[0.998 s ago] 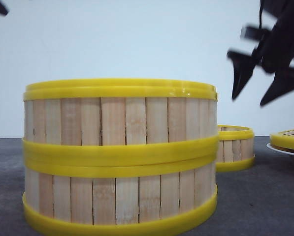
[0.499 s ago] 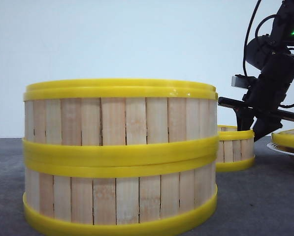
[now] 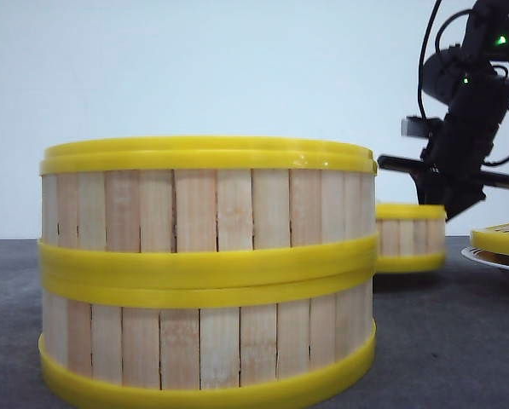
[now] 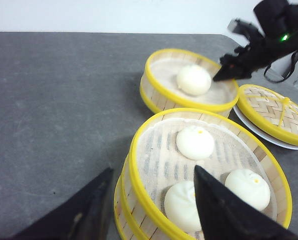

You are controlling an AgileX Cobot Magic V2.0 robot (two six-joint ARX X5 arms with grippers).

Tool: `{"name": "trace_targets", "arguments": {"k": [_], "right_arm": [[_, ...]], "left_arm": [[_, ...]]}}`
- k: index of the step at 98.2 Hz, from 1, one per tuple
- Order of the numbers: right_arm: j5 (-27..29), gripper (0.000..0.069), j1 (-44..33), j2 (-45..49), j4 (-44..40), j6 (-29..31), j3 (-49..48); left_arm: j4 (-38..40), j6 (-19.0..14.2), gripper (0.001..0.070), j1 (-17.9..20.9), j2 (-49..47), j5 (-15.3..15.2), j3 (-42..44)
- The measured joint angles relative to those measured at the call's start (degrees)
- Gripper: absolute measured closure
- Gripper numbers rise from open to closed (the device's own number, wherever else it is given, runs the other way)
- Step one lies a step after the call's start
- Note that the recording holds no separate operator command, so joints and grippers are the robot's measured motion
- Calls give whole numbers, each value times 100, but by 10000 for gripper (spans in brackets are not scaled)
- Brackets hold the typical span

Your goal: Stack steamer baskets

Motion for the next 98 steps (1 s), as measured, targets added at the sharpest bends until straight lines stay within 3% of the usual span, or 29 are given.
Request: {"name": "trace_targets", "arguments": {"k": [32, 56, 80, 98], "right_arm": [[-175, 662, 44, -1738, -693, -249, 363], [-501, 662, 485, -2885, -1598, -621, 363], [-466, 662, 1436, -3010, -2275, -802, 358], [-155, 662, 2245, -2990, -2059, -844, 120]], "left_arm": [[-31, 0, 410, 0, 0, 0, 0], [-28, 0, 410, 0, 0, 0, 0], [-28, 0, 410, 0, 0, 0, 0], [-28, 0, 410, 0, 0, 0, 0]]}}
